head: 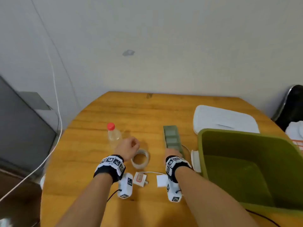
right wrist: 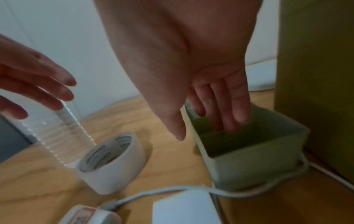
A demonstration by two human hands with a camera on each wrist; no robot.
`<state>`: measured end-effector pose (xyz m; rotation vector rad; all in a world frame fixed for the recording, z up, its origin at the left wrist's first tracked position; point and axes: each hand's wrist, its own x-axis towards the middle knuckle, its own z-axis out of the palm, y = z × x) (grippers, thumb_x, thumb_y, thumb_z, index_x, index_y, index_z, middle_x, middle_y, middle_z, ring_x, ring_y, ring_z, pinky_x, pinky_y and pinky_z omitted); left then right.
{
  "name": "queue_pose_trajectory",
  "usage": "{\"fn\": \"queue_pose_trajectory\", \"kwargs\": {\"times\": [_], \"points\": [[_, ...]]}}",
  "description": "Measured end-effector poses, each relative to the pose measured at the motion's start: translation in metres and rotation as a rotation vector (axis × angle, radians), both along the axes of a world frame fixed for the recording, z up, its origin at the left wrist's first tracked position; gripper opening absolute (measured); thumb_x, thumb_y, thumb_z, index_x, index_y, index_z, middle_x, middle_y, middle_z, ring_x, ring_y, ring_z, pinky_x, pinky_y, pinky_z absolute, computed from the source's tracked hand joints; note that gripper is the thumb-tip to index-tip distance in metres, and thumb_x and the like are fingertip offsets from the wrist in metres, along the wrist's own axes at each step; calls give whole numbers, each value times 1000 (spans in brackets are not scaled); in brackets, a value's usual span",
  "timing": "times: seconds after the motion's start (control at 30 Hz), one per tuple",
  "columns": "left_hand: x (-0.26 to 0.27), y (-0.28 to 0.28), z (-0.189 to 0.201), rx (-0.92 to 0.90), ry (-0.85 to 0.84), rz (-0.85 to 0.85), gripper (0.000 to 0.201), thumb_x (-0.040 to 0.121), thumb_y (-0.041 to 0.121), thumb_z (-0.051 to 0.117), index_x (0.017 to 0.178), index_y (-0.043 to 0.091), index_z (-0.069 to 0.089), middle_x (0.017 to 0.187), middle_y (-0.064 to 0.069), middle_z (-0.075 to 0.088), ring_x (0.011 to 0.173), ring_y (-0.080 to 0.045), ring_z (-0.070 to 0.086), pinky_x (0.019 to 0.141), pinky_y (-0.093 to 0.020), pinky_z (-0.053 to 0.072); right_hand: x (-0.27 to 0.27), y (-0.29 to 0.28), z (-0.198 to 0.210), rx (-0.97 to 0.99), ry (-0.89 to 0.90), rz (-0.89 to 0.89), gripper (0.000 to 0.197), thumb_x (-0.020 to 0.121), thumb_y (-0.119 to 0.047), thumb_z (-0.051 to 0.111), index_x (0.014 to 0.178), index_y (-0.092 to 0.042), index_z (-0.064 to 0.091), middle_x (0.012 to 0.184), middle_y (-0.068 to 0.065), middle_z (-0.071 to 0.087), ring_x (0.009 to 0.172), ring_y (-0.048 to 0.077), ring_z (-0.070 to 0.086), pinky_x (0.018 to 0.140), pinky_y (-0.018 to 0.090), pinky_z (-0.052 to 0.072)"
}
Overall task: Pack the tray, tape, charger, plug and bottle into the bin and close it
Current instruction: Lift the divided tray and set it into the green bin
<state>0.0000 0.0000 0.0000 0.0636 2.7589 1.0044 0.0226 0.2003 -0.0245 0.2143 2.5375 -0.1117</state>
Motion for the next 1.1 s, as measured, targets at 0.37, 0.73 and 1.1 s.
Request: {"fn": "queue_pose_trajectory", "kwargs": {"times": [0.37, 0.73, 1.1], "points": [[-35, 18, 13, 90, -34, -19, 25, 94, 24, 58, 117, 13, 62, 102, -6, 69, 89, -19, 62, 78, -29, 48, -36, -9, 23, -107, 67, -50, 17, 98, -17, 58, 82, -13, 57, 104, 10, 67, 95, 29, 66, 77, 34, 55], [-64, 52, 69, 352, 212, 186, 66, 92, 27, 59, 150, 10, 32, 151, -11, 42, 141, -27, 37, 118, -42, 28, -52, 30, 164, 22, 414, 373, 10, 93, -16, 57, 94, -12, 66, 86, 4, 63, 80, 26, 63, 63, 32, 46], [-46, 133, 135, 794, -113, 192, 43, 93, 8, 39, 133, 13, 55, 123, -15, 61, 87, -23, 62, 65, -42, 63, 33, 198, 176, -87, 707, 347, 20, 92, -25, 62, 107, -17, 70, 109, -2, 64, 102, 21, 60, 84, 36, 53]]}}
